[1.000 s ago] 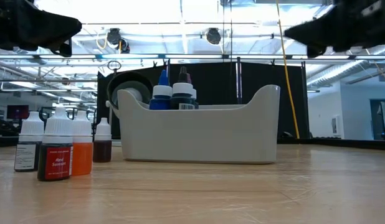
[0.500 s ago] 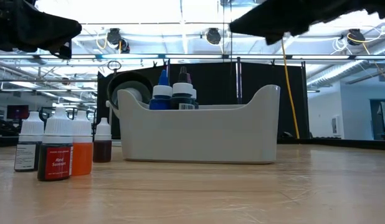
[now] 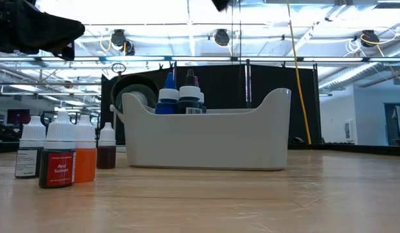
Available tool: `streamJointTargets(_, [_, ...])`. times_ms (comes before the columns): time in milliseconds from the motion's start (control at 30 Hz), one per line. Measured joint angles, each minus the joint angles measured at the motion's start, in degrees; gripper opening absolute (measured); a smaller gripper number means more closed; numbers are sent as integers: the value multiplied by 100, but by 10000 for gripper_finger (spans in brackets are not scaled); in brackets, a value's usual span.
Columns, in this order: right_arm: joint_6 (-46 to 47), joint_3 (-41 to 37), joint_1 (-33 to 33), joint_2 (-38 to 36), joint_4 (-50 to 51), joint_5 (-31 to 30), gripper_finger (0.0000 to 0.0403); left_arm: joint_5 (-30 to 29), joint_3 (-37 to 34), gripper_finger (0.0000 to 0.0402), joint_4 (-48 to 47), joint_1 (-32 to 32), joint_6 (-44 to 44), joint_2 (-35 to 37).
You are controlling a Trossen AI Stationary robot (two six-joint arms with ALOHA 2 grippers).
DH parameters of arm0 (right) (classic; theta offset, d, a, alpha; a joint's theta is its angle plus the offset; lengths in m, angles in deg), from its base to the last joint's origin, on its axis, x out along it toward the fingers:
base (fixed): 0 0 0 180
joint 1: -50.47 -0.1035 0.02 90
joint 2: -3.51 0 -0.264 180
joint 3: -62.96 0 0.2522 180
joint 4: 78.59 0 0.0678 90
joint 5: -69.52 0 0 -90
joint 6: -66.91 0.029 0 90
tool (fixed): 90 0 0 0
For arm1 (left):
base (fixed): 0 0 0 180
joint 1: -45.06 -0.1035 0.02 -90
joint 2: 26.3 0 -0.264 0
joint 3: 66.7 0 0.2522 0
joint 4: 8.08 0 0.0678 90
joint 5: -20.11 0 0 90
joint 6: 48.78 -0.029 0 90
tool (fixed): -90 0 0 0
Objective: Pick & Place food coloring
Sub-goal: Put the black food coloring bottle into the gray bin
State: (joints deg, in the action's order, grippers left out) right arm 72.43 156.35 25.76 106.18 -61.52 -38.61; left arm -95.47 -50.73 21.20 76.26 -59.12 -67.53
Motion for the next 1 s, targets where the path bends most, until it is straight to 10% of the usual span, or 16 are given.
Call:
streamJointTargets(533, [98,3086,381,1954,2091,1685,0,0,0,42,-2,2,168,0])
streamJointTargets(1000, [-894,3336,344,2555,2238,2245,78,0,0,42,-305,2,314,0])
